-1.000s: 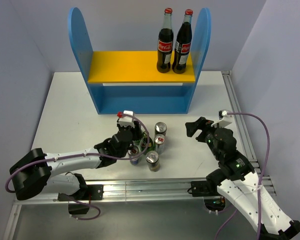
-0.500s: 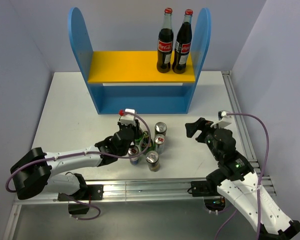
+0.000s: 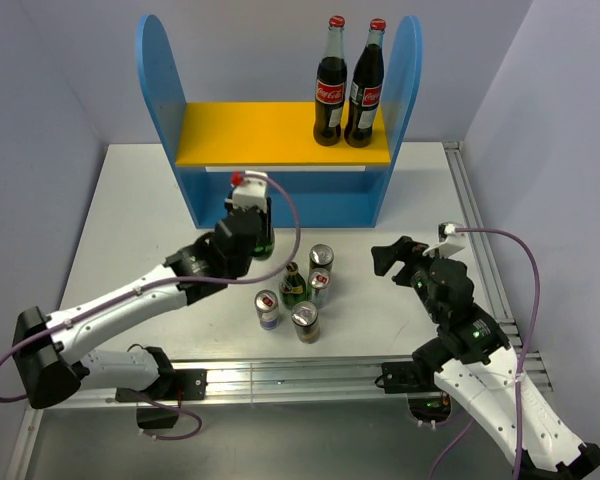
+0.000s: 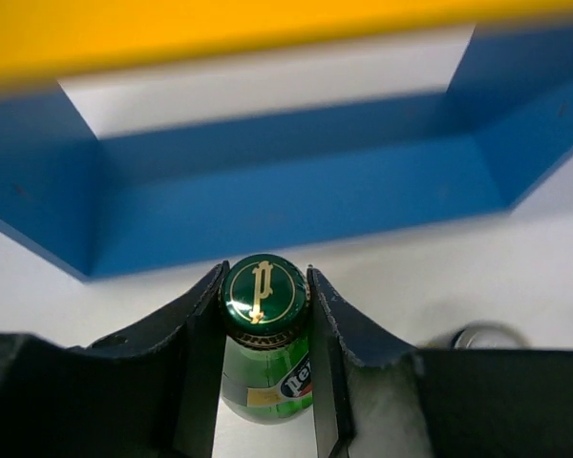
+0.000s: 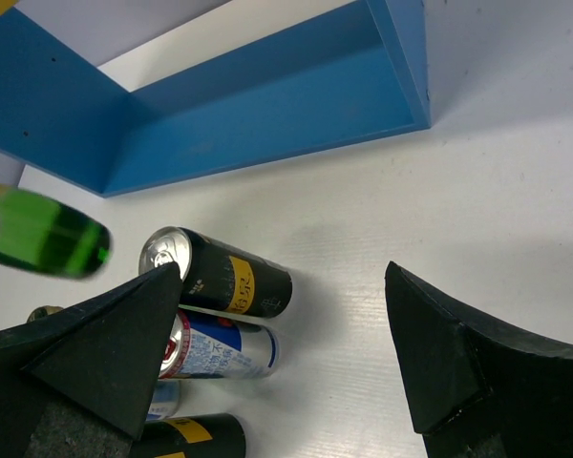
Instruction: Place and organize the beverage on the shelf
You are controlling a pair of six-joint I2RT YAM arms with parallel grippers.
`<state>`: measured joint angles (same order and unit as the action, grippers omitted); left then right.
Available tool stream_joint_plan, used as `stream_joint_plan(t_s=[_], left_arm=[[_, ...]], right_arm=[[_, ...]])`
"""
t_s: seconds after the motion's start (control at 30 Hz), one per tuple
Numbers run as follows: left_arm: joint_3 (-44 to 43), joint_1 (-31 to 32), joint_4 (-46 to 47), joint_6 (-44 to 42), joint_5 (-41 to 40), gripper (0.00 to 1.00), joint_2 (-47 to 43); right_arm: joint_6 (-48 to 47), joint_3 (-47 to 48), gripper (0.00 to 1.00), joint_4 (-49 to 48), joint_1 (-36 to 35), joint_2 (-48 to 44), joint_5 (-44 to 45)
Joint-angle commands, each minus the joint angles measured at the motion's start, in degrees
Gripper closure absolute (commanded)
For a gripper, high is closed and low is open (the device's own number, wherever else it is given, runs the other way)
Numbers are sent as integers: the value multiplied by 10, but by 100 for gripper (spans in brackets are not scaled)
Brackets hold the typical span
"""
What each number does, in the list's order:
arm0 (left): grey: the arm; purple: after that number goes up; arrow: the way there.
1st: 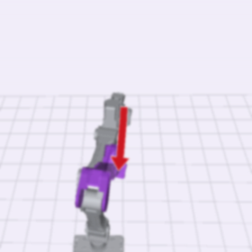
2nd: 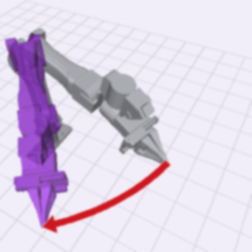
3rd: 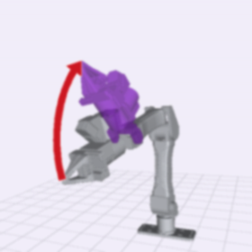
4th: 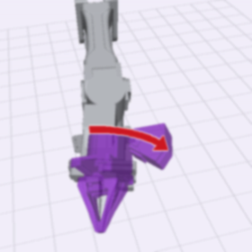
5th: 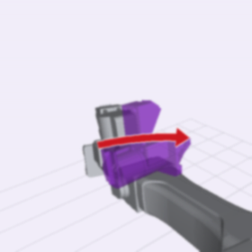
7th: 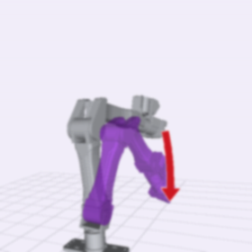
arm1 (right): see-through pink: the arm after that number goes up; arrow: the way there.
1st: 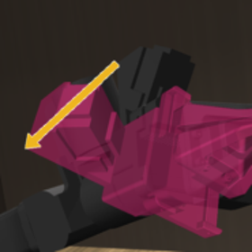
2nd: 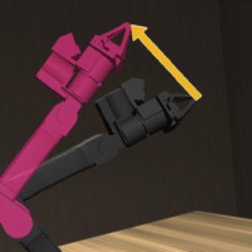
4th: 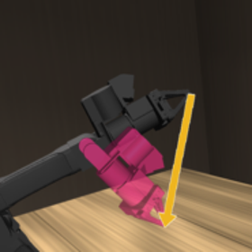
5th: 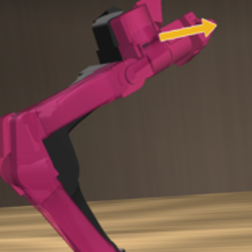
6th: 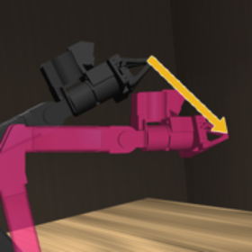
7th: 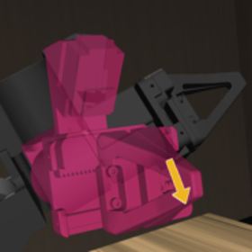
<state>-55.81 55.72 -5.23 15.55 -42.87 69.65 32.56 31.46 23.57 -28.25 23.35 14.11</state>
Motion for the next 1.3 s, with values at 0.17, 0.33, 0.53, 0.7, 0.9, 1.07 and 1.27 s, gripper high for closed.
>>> stream_joint_plan(t_s=[0.17,0.33,0.53,0.7,0.9,1.07,1.27], left_arm=[[-270,-82,-38,-83,23,100,-15],[-453,-170,-126,-79,108,100,57],[-629,-238,-199,-71,174,100,144],[-703,-286,-217,-71,202,100,199],[-736,-330,-219,-68,233,100,251],[-731,-348,-208,-68,237,100,269],[-687,-363,-170,-68,235,100,254]], right_arm=[[5,-5,6,-9,-2,-13,11],[8,-5,6,-6,-2,-18,13],[9,-8,7,-5,-2,-25,15],[8,-4,7,-3,-2,-25,18],[8,-4,7,-1,-2,-30,12],[9,-6,7,-1,-2,-31,8],[10,-9,7,-2,-3,-32,6]])
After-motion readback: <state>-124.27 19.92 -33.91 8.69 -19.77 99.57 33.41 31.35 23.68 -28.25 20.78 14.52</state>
